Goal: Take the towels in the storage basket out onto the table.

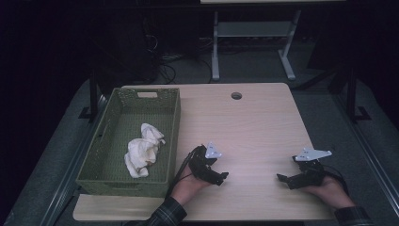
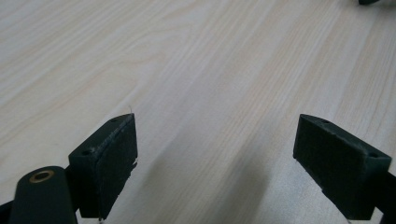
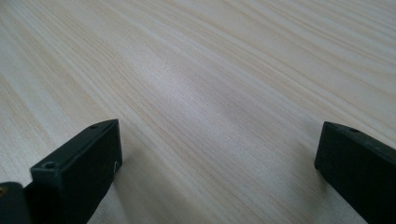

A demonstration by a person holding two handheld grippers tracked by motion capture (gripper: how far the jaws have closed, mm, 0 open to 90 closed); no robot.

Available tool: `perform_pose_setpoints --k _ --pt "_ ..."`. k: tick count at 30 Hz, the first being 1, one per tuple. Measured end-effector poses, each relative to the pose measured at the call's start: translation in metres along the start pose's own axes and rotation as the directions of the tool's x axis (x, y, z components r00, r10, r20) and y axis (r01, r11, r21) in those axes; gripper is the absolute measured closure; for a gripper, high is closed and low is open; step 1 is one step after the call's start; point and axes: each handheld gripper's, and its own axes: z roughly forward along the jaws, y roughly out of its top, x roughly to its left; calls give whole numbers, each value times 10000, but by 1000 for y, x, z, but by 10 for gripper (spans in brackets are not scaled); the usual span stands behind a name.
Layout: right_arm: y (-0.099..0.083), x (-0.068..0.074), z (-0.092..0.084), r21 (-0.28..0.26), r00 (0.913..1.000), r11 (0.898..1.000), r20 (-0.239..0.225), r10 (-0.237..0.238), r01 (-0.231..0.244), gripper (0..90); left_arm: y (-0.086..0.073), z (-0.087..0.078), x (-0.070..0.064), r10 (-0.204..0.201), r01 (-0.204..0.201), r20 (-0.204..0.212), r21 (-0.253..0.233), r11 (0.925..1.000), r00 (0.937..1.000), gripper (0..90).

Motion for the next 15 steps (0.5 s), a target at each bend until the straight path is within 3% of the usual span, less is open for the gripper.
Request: perform_pose_setpoints --k 15 --pt "0 0 0 -8 10000 10000 5 7 -7 1 6 -8 0 -186 186 12 68 9998 9998 133"
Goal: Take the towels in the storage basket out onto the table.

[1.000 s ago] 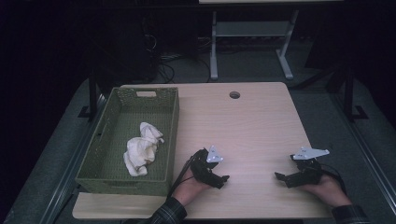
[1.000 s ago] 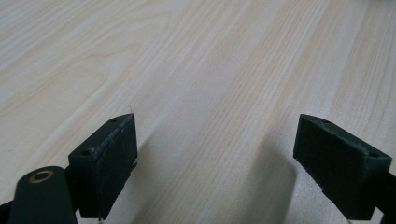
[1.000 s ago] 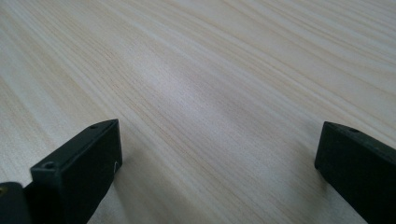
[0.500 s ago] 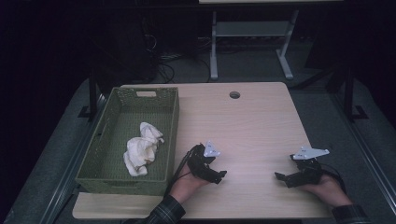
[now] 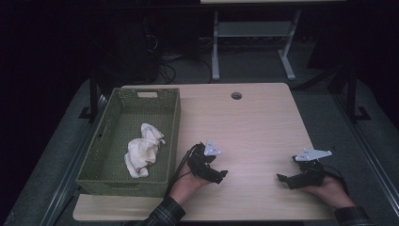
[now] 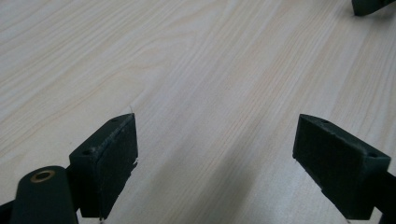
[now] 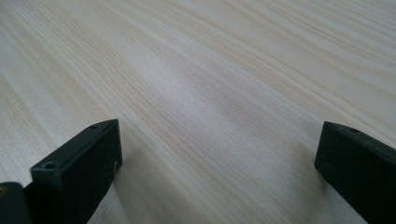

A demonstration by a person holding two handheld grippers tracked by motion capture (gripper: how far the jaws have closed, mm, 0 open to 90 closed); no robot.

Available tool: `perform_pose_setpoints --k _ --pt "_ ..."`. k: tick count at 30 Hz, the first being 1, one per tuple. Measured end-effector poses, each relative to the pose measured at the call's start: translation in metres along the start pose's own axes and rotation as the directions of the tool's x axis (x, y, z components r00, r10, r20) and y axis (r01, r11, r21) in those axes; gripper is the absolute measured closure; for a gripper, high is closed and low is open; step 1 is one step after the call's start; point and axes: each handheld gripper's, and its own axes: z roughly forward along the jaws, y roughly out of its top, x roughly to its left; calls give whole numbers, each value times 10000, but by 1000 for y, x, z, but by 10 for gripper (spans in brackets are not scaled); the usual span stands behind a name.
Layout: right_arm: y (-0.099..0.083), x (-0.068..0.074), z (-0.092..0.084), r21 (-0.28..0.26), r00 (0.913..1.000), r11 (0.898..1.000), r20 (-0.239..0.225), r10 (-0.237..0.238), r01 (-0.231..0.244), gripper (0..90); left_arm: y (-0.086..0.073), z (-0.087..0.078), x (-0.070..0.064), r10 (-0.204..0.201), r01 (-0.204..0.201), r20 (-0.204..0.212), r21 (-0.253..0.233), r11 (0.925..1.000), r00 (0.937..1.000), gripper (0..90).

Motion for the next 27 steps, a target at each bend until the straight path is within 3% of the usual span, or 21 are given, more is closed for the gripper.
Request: perform_pose_setpoints --k 3,18,25,27 --pt "0 0 0 0 10000 10000 0 -2 2 1 2 -1 0 109 -108 -24 191 9998 9999 132" --pt "0 0 0 2 10000 10000 -4 -1 1 1 16 -18 4 -73 75 -317 55 10000 9995 132" --pt "0 0 0 -16 10000 10000 -16 6 -6 1 20 -26 9 -327 326 -113 -133 9994 9994 132" --pt "1 0 1 22 10000 10000 -11 1 -1 1 24 -27 10 -226 227 33 -52 9997 9997 132"
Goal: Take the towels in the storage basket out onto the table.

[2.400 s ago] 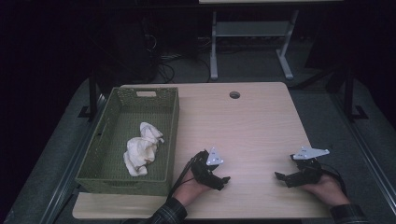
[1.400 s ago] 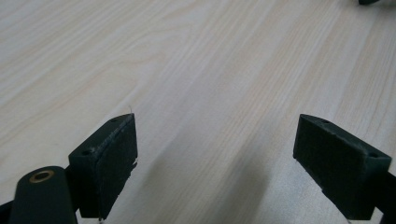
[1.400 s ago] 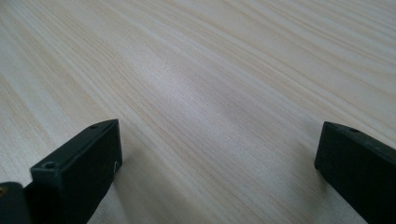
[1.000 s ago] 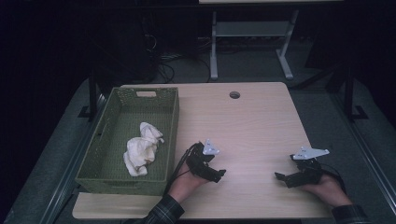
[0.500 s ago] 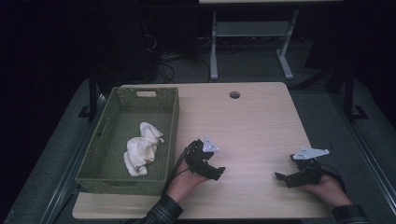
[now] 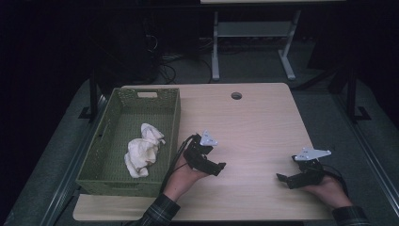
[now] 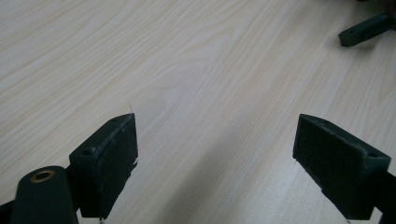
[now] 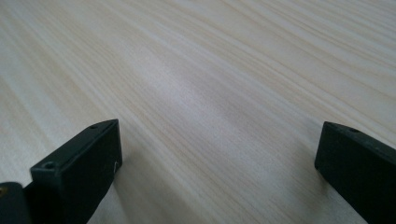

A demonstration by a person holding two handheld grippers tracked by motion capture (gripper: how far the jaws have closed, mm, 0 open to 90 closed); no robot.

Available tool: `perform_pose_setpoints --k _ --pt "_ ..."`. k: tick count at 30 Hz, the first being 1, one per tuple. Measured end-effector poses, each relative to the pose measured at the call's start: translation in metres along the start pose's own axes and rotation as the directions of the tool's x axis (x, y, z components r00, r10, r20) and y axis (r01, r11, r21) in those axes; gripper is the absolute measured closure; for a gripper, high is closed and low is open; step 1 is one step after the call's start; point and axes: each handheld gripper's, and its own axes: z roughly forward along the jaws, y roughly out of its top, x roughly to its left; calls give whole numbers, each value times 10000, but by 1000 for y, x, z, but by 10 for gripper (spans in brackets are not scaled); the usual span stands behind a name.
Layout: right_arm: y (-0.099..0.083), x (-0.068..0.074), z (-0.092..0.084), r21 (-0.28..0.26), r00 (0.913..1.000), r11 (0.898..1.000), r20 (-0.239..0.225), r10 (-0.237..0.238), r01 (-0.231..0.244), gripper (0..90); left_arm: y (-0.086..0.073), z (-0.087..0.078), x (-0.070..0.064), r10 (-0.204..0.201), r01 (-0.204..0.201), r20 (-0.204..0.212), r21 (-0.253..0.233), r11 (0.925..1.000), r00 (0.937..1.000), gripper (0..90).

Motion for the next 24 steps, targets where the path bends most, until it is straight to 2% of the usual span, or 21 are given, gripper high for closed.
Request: perform_pose_setpoints --k 1,4,6,13,14,18,24 --pt "0 1 1 -61 10000 10000 7 25 -25 1 0 0 0 0 0 0 0 10000 10000 132" --pt "0 1 1 -49 10000 10000 -2 11 -11 1 9 -5 2 184 -171 500 -263 9995 9986 132" --pt "0 1 1 -46 10000 10000 -23 -18 18 1 12 -7 4 215 -196 588 -314 9993 9980 132" --pt "0 1 1 -42 10000 10000 -39 -39 39 1 24 -15 12 567 -550 502 -338 9979 9971 135" --pt "0 1 1 -30 10000 10000 -42 -46 46 1 26 -17 16 421 -404 467 -368 9985 9980 135" --pt "0 1 1 -25 10000 10000 -42 -57 57 1 30 -24 25 245 -230 411 -383 9990 9989 135" --pt "0 1 1 -25 10000 10000 -41 -62 62 1 34 -35 37 257 -250 172 -363 9990 9995 134"
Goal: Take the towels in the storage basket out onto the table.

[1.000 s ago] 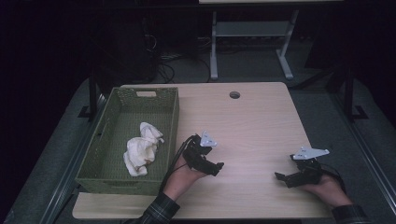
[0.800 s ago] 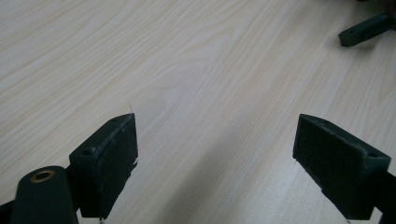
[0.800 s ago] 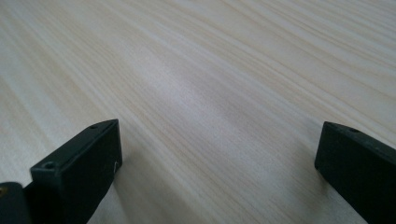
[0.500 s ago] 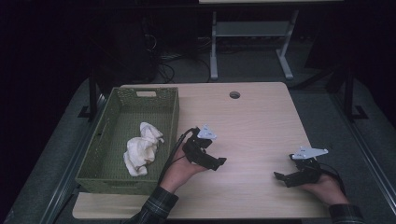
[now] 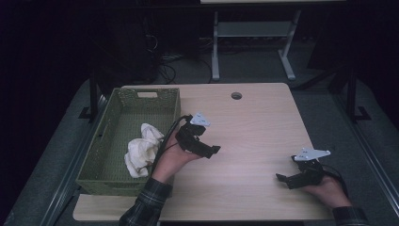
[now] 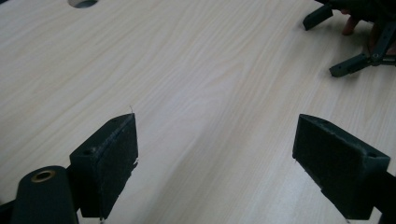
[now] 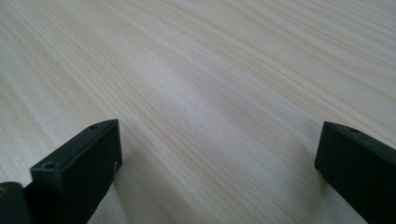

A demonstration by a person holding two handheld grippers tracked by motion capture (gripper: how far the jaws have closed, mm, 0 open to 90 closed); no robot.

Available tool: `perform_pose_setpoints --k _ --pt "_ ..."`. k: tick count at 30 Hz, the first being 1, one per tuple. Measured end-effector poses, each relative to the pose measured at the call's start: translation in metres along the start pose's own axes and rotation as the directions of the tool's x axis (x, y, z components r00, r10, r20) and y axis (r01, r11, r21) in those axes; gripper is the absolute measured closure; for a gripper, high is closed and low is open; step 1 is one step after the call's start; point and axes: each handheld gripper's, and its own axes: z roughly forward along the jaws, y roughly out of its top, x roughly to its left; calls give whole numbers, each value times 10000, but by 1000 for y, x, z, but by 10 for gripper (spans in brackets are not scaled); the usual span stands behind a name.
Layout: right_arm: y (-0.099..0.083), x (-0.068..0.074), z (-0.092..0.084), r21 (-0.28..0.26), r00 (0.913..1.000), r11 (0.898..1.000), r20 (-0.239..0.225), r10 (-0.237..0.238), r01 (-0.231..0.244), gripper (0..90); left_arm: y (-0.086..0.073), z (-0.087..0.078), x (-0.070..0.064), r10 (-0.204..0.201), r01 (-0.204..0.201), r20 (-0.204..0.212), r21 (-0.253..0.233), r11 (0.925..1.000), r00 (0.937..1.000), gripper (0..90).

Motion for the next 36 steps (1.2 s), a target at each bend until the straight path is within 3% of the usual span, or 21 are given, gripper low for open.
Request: perform_pose_setpoints --k 9,16,21,31,36 --pt "0 0 0 20 10000 10000 -1 -6 6 1 -2 -15 14 -343 343 -155 37 9994 9993 131" --pt "0 0 0 7 10000 10000 1 0 0 1 -9 -34 28 -694 692 -500 -69 9976 9963 131" --pt "0 0 0 23 10000 10000 -38 -16 17 1 -12 -41 33 -777 774 -411 -106 9969 9961 131" --pt "0 1 0 24 10000 10000 -86 -39 39 1 -24 -64 51 -1236 1217 -939 -257 9922 9879 134" --pt "0 1 0 37 10000 10000 -72 -49 49 1 -33 -77 62 -1462 1429 -1403 -332 9892 9792 135"
